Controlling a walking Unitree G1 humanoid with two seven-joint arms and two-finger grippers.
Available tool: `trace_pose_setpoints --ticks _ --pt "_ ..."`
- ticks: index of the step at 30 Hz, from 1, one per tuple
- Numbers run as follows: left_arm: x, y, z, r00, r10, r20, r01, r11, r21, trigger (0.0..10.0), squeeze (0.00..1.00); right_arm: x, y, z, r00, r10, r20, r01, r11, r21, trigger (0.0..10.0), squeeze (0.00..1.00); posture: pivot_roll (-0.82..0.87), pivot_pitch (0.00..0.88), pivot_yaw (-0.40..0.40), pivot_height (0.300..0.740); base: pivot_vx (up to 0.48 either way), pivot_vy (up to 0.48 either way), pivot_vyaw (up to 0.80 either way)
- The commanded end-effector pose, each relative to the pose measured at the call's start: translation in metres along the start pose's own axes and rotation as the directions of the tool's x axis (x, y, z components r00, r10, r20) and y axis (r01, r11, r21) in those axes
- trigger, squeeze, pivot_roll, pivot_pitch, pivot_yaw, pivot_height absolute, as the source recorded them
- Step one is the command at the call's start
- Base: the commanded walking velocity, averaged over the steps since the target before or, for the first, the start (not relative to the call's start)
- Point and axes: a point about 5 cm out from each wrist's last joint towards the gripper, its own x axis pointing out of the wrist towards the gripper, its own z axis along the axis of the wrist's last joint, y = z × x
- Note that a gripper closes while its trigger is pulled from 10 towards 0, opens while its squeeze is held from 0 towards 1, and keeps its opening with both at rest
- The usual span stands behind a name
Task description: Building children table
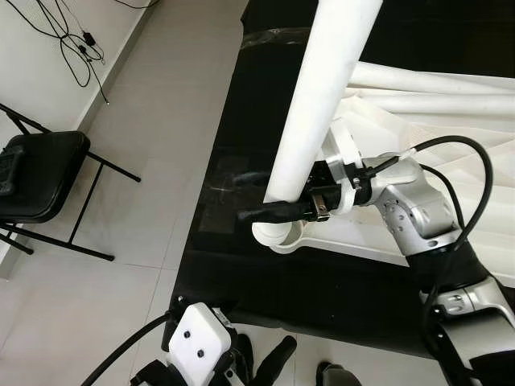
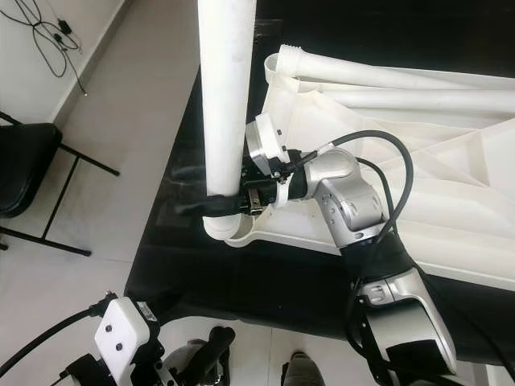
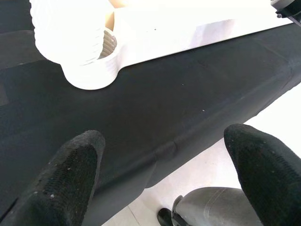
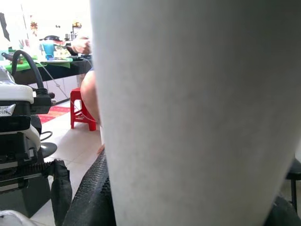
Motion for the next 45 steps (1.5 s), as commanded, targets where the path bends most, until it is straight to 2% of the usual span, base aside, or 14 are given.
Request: trace_pose_setpoints --ticks 1,7,9,22,26,28,33,36,37,38,39,42,43,45 --pt "-0.001 -0.002 -0.003 1.000 0.005 -0.011 -0.005 1.000 -0.012 10.0 0.00 -0.002 0.008 -0.018 0.999 0.019 -0.041 -0.016 0.996 0.090 10.0 0.00 0.03 0.371 0.086 0.740 0.000 0.000 0.00" --pt "-0.001 -0.001 -0.003 1.000 0.005 -0.010 -0.005 1.000 -0.011 10.0 0.00 -0.009 0.008 -0.020 0.999 -0.017 -0.044 0.023 0.992 0.122 10.0 0.00 0.02 0.372 0.088 0.740 0.000 0.000 0.00" --pt "-0.001 -0.001 -0.003 1.000 0.005 -0.010 -0.005 1.000 -0.008 10.0 0.00 -0.012 0.009 -0.025 0.997 -0.062 -0.050 0.068 0.988 0.140 10.0 0.00 0.03 0.372 0.089 0.740 0.000 0.000 0.00" --pt "-0.001 0.000 -0.003 1.000 0.007 -0.011 -0.007 1.000 -0.002 10.0 0.00 -0.010 0.014 -0.038 0.978 -0.191 -0.086 0.205 0.958 0.201 10.0 0.00 0.02 0.375 0.087 0.740 0.000 0.000 0.00" --pt "-0.001 0.000 -0.002 1.000 0.008 -0.010 -0.008 1.000 -0.002 10.0 0.00 -0.008 0.015 -0.046 0.950 -0.286 -0.123 0.307 0.926 0.221 10.0 0.00 0.02 0.378 0.085 0.740 0.000 0.000 0.00" --pt "-0.001 0.000 -0.003 1.000 0.010 -0.010 -0.010 1.000 -0.001 10.0 0.00 -0.008 0.014 -0.053 0.911 -0.378 -0.163 0.408 0.882 0.237 10.0 0.00 0.02 0.378 0.082 0.740 0.000 0.000 0.00" --pt "0.000 0.001 -0.003 1.000 0.011 -0.009 -0.011 1.000 0.000 10.0 0.00 -0.009 0.017 -0.057 0.875 -0.444 -0.192 0.482 0.840 0.251 10.0 0.00 0.01 0.378 0.080 0.740 0.000 0.000 0.00" --pt "0.000 0.001 -0.003 1.000 0.011 -0.007 -0.011 1.000 0.001 10.0 0.00 -0.014 0.015 -0.056 0.819 -0.534 -0.209 0.571 0.791 0.220 10.0 0.00 0.01 0.377 0.077 0.740 0.000 0.000 0.00" --pt "0.000 0.001 -0.003 1.000 0.011 -0.007 -0.011 1.000 0.001 10.0 0.00 -0.014 0.015 -0.056 0.819 -0.534 -0.209 0.571 0.791 0.220 10.0 0.00 0.01 0.377 0.077 0.740 0.000 0.000 0.00" --pt "0.000 0.001 -0.003 1.000 0.012 -0.007 -0.012 1.000 0.002 10.0 0.00 -0.015 0.012 -0.054 0.794 -0.572 -0.208 0.606 0.773 0.189 10.0 0.00 0.01 0.376 0.077 0.740 0.000 0.000 0.00" --pt "0.000 0.001 -0.003 1.000 0.012 -0.007 -0.012 1.000 0.002 10.0 0.00 -0.015 0.012 -0.054 0.794 -0.572 -0.208 0.606 0.773 0.189 10.0 0.00 0.01 0.376 0.077 0.740 0.000 0.000 0.00" --pt "0.000 0.001 -0.003 1.000 0.014 -0.007 -0.014 1.000 0.004 10.0 0.00 -0.014 0.012 -0.046 0.776 -0.600 -0.196 0.623 0.778 0.082 10.0 0.00 0.01 0.375 0.077 0.740 0.000 0.000 0.00" --pt "0.000 0.001 -0.003 1.000 0.014 -0.007 -0.014 1.000 0.004 10.0 0.00 -0.014 0.012 -0.046 0.776 -0.600 -0.196 0.623 0.778 0.082 10.0 0.00 0.01 0.375 0.077 0.740 0.000 0.000 0.00" --pt "0.000 0.002 -0.003 1.000 0.015 -0.007 -0.015 1.000 0.006 10.0 0.00 -0.008 0.018 -0.038 0.785 -0.588 -0.195 0.592 0.805 -0.039 10.0 0.00 0.01 0.376 0.077 0.740 0.000 0.000 0.00"
